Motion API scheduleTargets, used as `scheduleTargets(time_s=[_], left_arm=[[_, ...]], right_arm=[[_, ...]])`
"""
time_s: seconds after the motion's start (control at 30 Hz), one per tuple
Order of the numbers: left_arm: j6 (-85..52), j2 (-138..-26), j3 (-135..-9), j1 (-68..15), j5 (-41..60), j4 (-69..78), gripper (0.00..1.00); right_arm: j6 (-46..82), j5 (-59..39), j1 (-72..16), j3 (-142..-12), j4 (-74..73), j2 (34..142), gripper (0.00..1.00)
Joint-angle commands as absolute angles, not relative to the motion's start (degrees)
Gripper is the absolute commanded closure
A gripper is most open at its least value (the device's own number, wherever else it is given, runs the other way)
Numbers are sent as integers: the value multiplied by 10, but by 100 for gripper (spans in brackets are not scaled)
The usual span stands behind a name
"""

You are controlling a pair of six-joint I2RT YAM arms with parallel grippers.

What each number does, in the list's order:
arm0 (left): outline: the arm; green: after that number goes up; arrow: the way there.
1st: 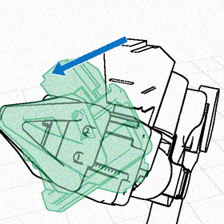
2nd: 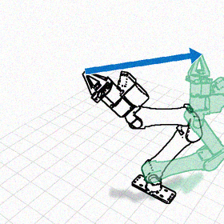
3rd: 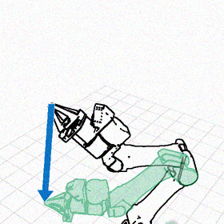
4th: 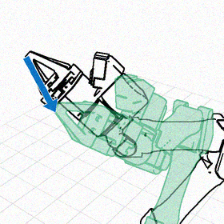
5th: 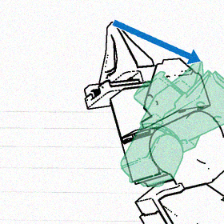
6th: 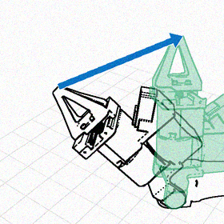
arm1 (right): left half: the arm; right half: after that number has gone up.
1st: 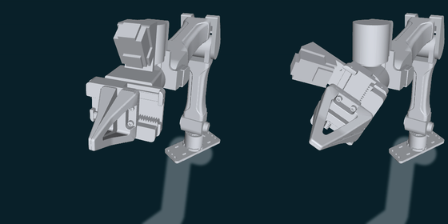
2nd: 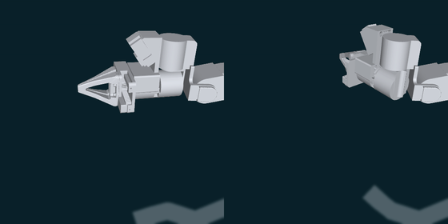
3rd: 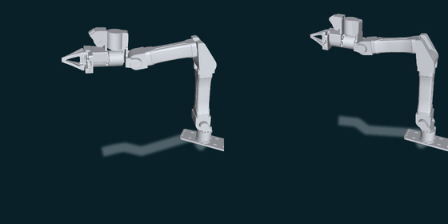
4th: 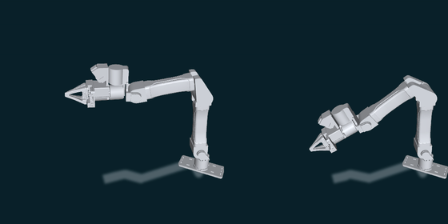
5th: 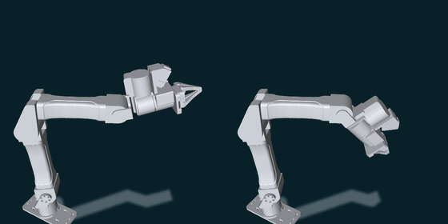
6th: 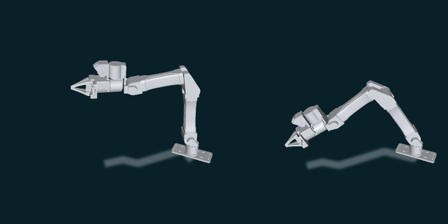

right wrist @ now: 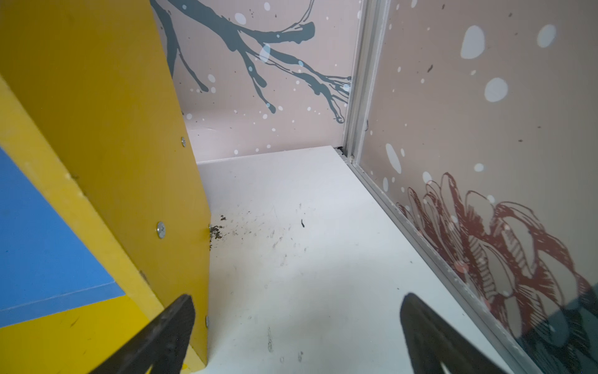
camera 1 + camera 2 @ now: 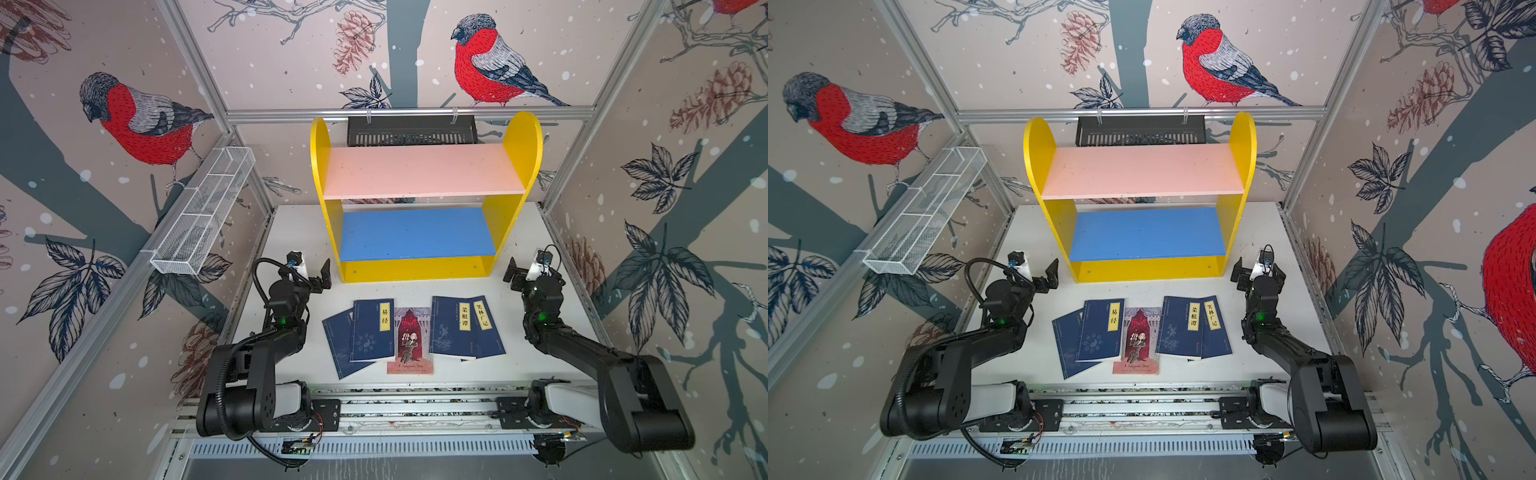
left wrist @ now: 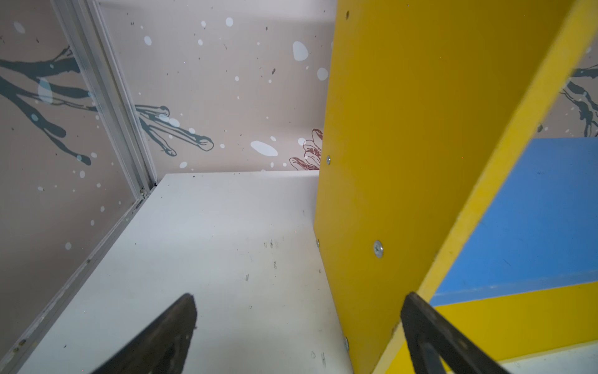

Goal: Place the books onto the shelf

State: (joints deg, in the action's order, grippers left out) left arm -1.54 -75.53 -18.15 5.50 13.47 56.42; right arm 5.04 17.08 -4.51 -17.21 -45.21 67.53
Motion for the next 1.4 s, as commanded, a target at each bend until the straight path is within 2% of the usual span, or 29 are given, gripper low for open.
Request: scheduleTargets(time_s=[0.0,0.13,0.27,0.43,0.57,0.7,1.0,1.17,1.37], left_arm=[[-38,-747,-233,60,148,411,1],[-29,-745,-316,61,176,226,1],[-22,-753,-386,61,161,75,2],[-9,-774,-474,61,168,-104,3],[-16,-800,-540,61,167,-228,4],[-17,-818,-569,63,201,-312,7],[-20,-814,-578,64,278,-370,11],[-13,-805,-576,64,324,-377,16],[-15,-770,-549,64,373,-361,16]], right_arm=[[116,273,-69,-194,-286,622,0],[208,286,-105,-243,-78,563,1],[305,286,-154,-267,66,506,0],[380,270,-225,-271,155,428,0],[430,217,-276,-289,204,407,2],[463,174,-356,-306,211,425,7],[496,130,-569,-369,154,548,9],[510,47,-595,-373,74,609,10],[523,4,-605,-378,0,667,14]])
